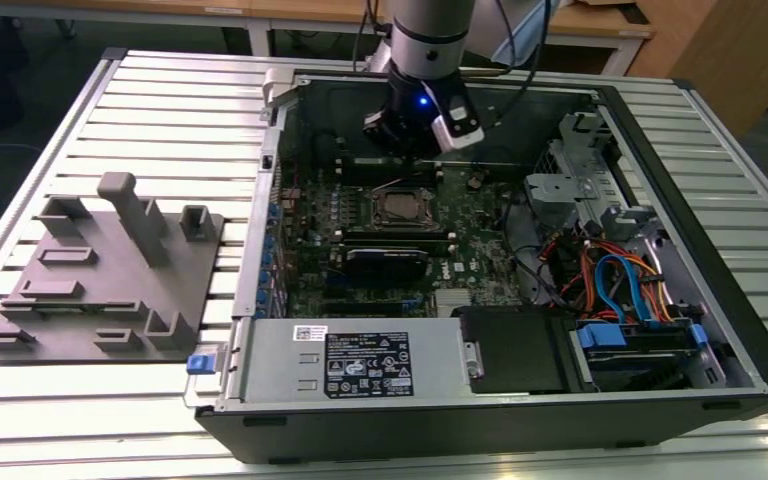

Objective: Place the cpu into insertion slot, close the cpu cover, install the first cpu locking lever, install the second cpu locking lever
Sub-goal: 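Install the first cpu locking lever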

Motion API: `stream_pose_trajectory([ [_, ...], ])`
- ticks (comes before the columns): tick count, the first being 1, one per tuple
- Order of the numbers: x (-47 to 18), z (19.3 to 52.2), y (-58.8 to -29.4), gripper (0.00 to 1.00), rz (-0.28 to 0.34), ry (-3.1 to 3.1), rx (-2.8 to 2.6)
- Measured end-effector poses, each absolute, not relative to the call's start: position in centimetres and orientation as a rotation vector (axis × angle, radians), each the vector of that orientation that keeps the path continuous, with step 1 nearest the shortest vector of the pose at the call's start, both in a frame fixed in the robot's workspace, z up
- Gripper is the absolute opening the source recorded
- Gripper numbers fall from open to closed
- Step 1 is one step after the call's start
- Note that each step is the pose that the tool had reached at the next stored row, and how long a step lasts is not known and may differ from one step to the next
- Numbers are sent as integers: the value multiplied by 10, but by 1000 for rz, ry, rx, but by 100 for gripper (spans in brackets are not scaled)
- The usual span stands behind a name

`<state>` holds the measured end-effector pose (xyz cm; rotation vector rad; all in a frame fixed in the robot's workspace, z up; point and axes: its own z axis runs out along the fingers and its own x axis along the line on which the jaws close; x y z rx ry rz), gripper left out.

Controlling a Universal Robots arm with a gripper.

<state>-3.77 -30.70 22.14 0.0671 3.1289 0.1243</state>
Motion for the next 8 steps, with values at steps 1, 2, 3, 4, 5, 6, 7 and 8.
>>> stream_pose_trajectory([
  [1, -37, 221, -307, 10, 124, 3129, 67],
  [2, -36, 221, -307, 10, 124, 3129, 67],
  [3, -36, 221, -307, 10, 124, 3129, 67],
  [4, -36, 220, -307, 10, 124, 3129, 67],
  [5, -36, 220, -307, 10, 124, 3129, 67],
  [6, -36, 220, -307, 10, 124, 3129, 67],
  [7, -36, 220, -307, 10, 124, 3129, 67],
  [8, -36, 220, -307, 10, 124, 3129, 67],
])
